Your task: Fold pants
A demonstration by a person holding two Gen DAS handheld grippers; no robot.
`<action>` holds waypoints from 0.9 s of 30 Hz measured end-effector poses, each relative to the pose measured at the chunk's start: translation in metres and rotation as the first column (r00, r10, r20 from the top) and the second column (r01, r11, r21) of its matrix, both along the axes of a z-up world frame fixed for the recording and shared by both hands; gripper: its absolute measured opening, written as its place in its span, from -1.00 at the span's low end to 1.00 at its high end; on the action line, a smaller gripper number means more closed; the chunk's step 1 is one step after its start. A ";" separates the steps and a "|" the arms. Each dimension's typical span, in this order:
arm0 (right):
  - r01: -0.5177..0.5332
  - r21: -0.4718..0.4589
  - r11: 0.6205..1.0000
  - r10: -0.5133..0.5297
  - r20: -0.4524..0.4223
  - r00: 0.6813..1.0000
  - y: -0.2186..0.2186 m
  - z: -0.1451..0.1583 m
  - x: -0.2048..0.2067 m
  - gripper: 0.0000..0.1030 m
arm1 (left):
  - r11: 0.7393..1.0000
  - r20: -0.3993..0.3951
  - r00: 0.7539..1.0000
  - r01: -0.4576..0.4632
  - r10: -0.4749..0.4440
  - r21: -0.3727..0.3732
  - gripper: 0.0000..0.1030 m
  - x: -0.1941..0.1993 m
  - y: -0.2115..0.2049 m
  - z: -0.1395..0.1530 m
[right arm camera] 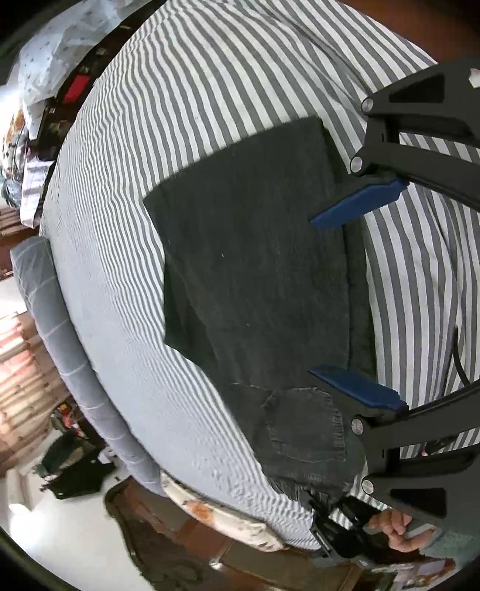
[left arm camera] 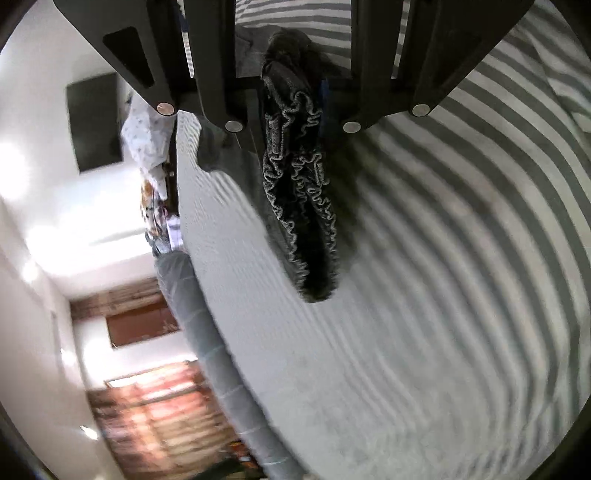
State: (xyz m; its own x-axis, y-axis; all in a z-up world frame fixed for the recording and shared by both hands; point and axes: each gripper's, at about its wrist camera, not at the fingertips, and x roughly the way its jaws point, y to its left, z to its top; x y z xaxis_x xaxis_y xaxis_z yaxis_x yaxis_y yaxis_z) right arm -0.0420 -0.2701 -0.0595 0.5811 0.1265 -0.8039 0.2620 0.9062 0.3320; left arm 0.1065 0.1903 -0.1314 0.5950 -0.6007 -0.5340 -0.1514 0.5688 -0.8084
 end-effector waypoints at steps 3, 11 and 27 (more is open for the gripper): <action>0.029 0.038 0.999 -0.030 0.023 0.999 -0.019 0.001 -0.007 0.45 | 0.995 0.079 0.995 0.060 -0.066 0.084 -0.62 -0.002 -0.026 0.042; 0.100 0.102 0.990 -0.106 0.052 0.993 -0.073 -0.002 -0.024 0.46 | 0.951 0.205 0.943 0.215 -0.261 0.224 -0.63 -0.008 -0.127 0.133; 0.199 0.177 0.964 -0.208 0.034 0.978 -0.163 -0.033 -0.047 0.46 | 0.767 0.102 0.806 0.505 -0.583 0.395 -0.63 -0.011 -0.349 0.129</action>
